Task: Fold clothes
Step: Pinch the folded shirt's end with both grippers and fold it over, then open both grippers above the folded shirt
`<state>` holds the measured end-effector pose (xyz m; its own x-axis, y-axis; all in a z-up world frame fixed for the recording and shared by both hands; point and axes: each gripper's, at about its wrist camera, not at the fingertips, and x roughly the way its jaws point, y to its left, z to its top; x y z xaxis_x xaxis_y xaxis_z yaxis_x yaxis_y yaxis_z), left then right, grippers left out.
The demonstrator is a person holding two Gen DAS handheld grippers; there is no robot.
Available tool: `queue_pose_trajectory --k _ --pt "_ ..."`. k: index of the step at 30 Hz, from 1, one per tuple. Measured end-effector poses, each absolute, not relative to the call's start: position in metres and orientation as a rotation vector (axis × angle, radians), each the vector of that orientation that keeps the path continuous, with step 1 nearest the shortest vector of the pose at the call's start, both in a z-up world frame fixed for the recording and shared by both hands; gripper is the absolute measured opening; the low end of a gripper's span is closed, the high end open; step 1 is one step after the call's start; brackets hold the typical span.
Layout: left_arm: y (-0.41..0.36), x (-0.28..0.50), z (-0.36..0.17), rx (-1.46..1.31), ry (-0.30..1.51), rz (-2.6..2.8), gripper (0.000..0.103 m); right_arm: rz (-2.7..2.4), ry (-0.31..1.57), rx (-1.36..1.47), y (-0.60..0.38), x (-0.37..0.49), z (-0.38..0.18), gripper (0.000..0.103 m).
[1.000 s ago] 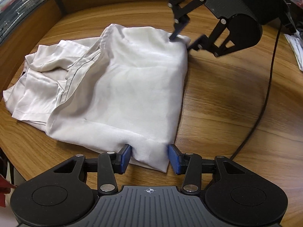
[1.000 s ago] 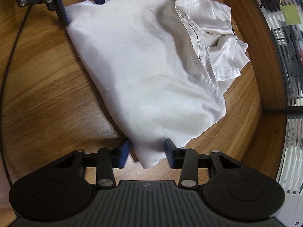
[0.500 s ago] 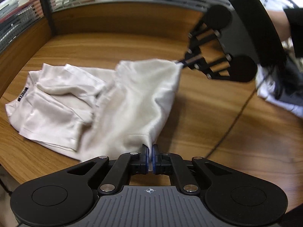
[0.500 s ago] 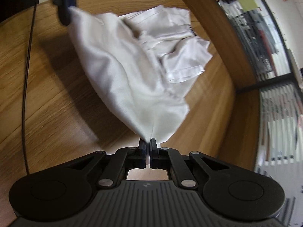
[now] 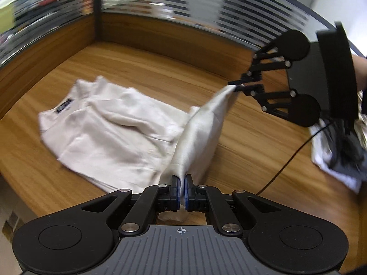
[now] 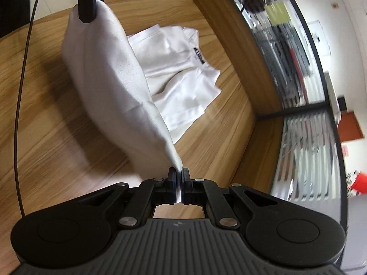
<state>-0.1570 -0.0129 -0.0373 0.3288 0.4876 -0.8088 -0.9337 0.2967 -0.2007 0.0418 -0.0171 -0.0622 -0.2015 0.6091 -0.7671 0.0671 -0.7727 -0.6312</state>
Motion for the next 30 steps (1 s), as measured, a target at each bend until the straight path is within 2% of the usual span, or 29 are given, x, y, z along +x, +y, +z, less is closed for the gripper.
queue_pose_trajectory --k 5,16,18,21,25,30 --pt "0.015 -0.185 -0.054 -0.839 0.685 1.148 0.006 2.02 -0.856 -1.722 0.018 -0.002 -0.064 0.004" --pt "0.056 -0.209 -0.113 -0.937 0.781 1.119 0.008 2.016 -0.868 -1.948 0.088 -0.081 -0.135 0.005" --pt "0.056 -0.212 -0.115 -0.933 0.779 1.131 0.021 1.999 -0.879 -1.983 0.092 -0.087 -0.147 0.009" --pt "0.054 -0.213 -0.114 -0.875 0.809 1.143 0.033 1.986 -0.89 -2.011 0.097 -0.088 -0.155 0.018" --pt "0.046 -0.208 -0.107 -0.848 0.822 1.126 0.039 2.01 -0.843 -1.996 0.099 -0.077 -0.145 0.031" --pt "0.031 -0.189 -0.112 -0.886 0.84 1.058 0.042 2.04 -0.752 -2.006 0.092 -0.052 -0.131 0.037"
